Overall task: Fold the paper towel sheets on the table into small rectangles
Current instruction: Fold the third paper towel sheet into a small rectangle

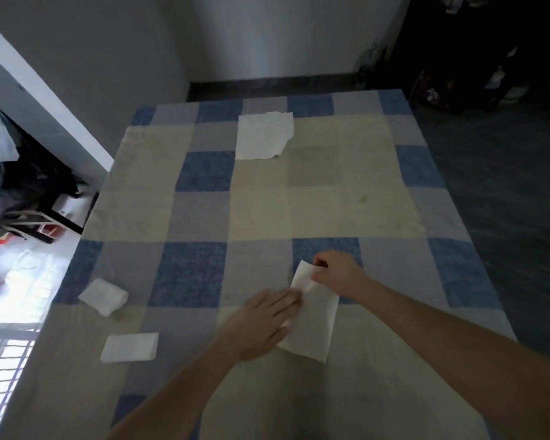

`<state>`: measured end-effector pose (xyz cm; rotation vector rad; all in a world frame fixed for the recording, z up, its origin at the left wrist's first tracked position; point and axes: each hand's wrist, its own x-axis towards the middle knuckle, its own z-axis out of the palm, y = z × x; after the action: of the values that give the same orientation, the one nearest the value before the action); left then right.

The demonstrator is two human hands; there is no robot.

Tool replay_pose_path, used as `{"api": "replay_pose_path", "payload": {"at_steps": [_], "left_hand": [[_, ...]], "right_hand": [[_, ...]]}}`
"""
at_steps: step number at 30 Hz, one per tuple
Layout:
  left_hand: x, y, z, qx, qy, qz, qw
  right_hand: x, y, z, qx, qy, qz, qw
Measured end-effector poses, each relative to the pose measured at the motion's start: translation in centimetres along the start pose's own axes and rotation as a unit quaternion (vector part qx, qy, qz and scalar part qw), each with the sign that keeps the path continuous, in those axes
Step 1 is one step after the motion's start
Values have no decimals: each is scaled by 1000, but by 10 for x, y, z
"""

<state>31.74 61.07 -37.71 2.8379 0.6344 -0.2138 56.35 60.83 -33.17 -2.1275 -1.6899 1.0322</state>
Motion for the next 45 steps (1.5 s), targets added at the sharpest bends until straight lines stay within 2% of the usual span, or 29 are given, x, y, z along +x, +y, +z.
{"api": "replay_pose_path", "payload": {"at_steps": [4,10,12,15,18,21,25,31,34,36,38,42,45], "left_hand": [[-8,2,-3,-20,26,-54,998],[-8,17,-11,-153,26,-188,970],[-9,19,-13,-229,29,-222,947],[-10,29,-26,-321,80,-279,901],[-9,38,-39,-369,84,-330,865],[-5,37,-34,-323,57,-325,887],[1,35,-26,-302,51,-342,888],[8,34,-20,-242,74,-339,906],[5,41,-17,-151,117,-266,945],[2,48,-15,-79,135,-152,976],[-2,52,-3,-48,111,-59,991],[-14,47,19,-37,50,-53,997],[-16,44,22,-34,26,-43,998]], "right_hand": [[-30,-12,16,-17,54,-49,997],[-76,-9,64,-108,146,-110,977],[-87,-5,79,-135,161,-139,968],[-97,0,93,-174,149,-152,962],[-104,5,101,-199,132,-147,960],[-108,5,105,-195,130,-154,960],[-107,-1,105,-178,143,-146,963],[-110,1,116,-174,94,-157,968],[-115,4,118,-162,107,-170,966],[-121,5,116,-166,112,-177,964],[-128,7,116,-177,113,-185,960],[-140,10,118,-176,117,-178,961],[-137,2,117,-112,164,-126,972]]}}
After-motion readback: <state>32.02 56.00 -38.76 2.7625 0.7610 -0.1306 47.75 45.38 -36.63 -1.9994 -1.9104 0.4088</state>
